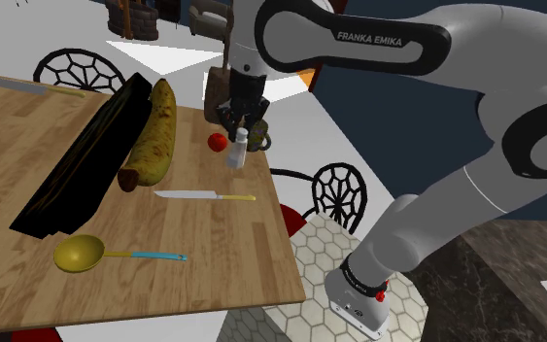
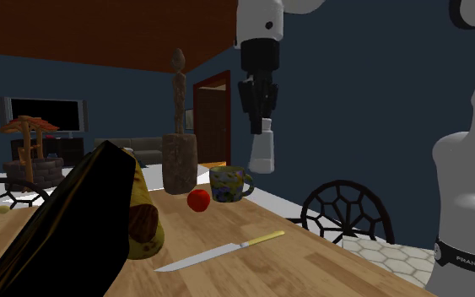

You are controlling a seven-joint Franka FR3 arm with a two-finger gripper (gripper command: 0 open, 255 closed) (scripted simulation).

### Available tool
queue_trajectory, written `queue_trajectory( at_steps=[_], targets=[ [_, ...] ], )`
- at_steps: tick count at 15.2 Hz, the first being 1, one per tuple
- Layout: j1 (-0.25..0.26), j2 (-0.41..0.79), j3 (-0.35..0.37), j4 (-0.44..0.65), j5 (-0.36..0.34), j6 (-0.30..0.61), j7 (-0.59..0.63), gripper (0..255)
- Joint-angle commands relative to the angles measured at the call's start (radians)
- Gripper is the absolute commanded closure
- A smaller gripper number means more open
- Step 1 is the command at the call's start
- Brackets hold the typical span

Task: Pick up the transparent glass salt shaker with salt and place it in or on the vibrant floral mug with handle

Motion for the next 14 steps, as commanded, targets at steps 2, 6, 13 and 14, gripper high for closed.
queue_trajectory(
  at_steps=[2,6,13,14],
  targets=[
    [-0.030,0.030,-0.041,0.031,-0.022,0.000,-0.064,255],
    [-0.069,0.076,-0.092,0.082,-0.048,-0.002,-0.146,255],
    [-0.136,0.190,-0.171,0.216,-0.087,-0.015,-0.281,255],
    [-0.145,0.209,-0.181,0.241,-0.091,-0.018,-0.300,255]
  ],
)
